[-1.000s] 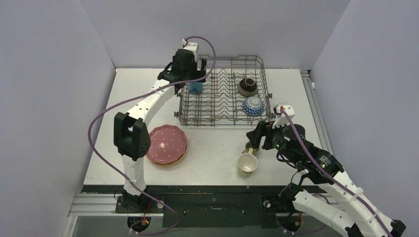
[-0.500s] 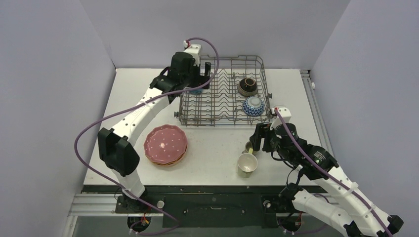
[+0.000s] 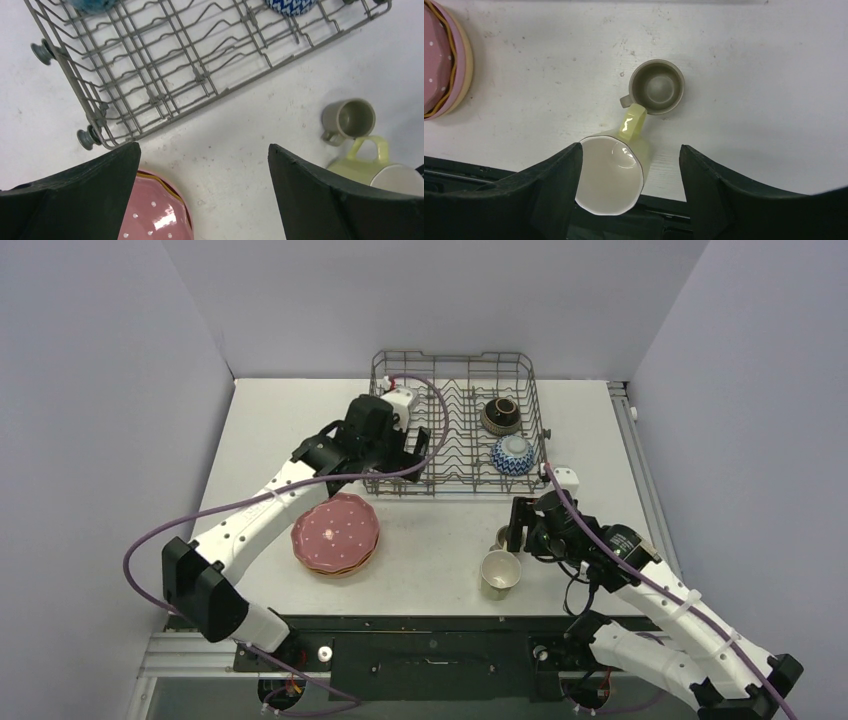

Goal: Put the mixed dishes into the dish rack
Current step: Pick up the cup at the corner of the board.

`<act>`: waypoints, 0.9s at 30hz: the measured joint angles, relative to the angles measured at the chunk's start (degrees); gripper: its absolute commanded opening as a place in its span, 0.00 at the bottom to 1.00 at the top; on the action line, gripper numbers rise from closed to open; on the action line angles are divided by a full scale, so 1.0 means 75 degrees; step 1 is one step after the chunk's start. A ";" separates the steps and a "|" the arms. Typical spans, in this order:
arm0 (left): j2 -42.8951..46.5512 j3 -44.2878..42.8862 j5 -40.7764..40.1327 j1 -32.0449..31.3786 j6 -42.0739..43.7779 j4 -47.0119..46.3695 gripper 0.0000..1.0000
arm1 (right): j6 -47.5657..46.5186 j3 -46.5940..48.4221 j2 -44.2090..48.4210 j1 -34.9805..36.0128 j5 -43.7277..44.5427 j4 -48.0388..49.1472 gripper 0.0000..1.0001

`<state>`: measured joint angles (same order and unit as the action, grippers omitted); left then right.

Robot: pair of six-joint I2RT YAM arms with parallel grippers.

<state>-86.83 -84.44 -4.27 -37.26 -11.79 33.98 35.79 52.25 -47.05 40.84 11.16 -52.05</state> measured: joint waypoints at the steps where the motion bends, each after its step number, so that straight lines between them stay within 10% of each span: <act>1: 0.0149 0.0236 0.0023 -0.0050 -0.0006 0.0020 0.97 | 0.0119 -0.0085 -0.0026 0.0000 -0.0006 -0.0026 0.66; 27: 0.3416 0.3485 0.0761 -0.0189 -0.0513 0.0041 0.97 | 0.3558 -0.0484 -0.0697 0.1754 0.1297 -0.1256 0.60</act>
<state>-61.21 -58.30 1.43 -38.68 -15.64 34.28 62.48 48.62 -52.27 54.00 20.88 -61.47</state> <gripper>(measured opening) 0.973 0.609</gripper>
